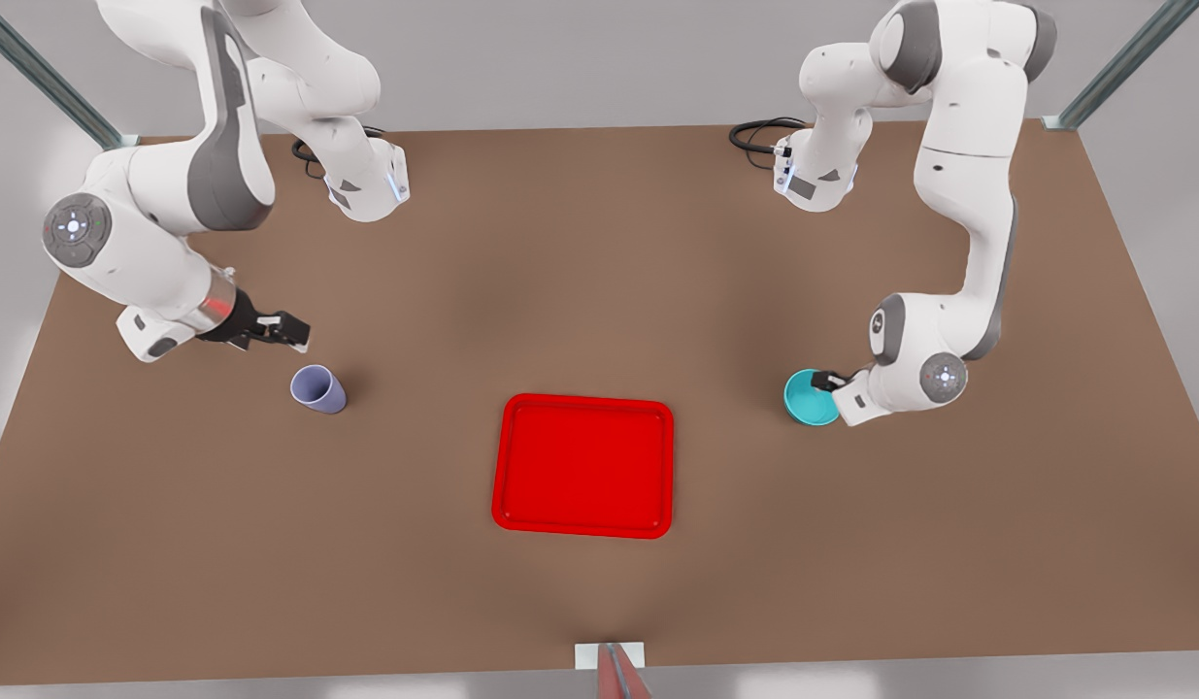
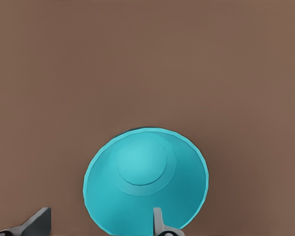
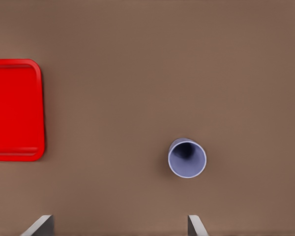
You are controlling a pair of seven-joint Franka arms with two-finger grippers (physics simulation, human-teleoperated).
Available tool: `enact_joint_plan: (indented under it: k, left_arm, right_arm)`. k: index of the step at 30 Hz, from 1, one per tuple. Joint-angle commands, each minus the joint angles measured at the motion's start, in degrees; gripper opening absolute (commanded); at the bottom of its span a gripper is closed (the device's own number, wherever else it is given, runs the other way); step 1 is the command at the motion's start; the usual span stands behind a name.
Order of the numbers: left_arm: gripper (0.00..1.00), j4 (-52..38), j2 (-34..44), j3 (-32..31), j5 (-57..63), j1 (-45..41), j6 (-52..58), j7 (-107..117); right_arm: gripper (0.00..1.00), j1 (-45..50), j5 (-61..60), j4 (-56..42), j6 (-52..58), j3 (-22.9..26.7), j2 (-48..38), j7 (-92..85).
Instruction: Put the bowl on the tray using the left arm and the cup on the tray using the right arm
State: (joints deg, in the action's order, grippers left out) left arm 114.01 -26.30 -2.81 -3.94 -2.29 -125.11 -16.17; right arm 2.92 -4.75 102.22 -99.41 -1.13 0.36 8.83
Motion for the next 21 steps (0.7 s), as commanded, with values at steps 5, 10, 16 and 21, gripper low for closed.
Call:
enact_joint_plan:
  k: [5, 10, 16, 21]
  left_arm:
    - [0.97, -0.11, -2.44, 0.00, -0.45, 0.00, -2.16, 0.00]
    - [0.21, -0.19, -3.06, 0.00, -0.45, -0.09, -2.33, 0.26]
    - [0.21, -1.51, -4.64, -0.09, -1.60, -0.09, -2.33, 0.62]
    - [0.21, -2.57, -4.64, -0.09, -3.79, -0.09, -1.54, 0.97]
  right_arm:
    - [1.00, -3.00, 0.00, 0.00, 0.00, -0.01, -0.01, -0.04]
    - [1.00, -3.00, 0.00, 0.00, -0.08, -0.01, 0.00, -0.04]
    - [1.00, -3.00, 0.00, 0.00, 0.00, -0.01, 0.08, -0.04]
    - [1.00, -3.00, 0.00, 0.00, 0.00, -0.01, 0.00, -0.04]
